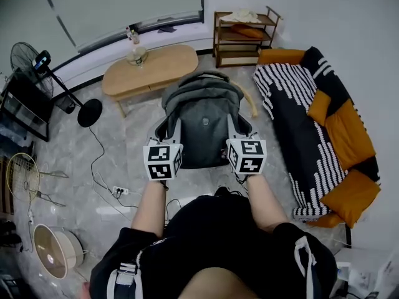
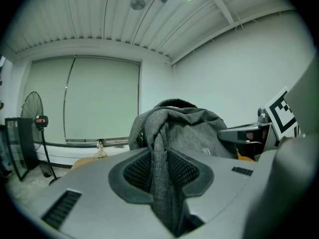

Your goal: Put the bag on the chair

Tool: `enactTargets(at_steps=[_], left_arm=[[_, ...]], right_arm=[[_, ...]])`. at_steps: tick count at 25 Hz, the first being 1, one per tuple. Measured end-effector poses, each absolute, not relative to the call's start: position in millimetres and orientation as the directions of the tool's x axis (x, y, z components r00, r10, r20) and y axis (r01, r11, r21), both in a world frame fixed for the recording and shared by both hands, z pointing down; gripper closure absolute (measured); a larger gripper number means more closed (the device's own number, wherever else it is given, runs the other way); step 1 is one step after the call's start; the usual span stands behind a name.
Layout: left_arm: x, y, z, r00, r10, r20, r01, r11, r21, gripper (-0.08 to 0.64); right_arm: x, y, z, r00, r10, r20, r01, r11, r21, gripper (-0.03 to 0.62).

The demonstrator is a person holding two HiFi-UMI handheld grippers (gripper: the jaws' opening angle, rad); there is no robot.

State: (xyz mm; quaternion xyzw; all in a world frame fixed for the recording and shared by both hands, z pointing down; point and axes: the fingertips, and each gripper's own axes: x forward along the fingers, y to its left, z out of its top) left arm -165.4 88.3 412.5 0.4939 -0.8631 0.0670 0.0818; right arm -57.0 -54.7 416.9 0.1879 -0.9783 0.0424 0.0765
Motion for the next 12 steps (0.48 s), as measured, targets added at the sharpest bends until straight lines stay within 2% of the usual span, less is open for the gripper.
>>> enactTargets(at_steps=[12], left_arm=[[-269.0, -103.6, 415.4, -0.451, -0.86, 0.24, -0.889, 0.458, -0.028, 0.453]], right_arm=[[-156.5, -244.3, 419.8, -0.901, -0.39, 0.191, -0.407, 0.912, -0.057, 0.518]])
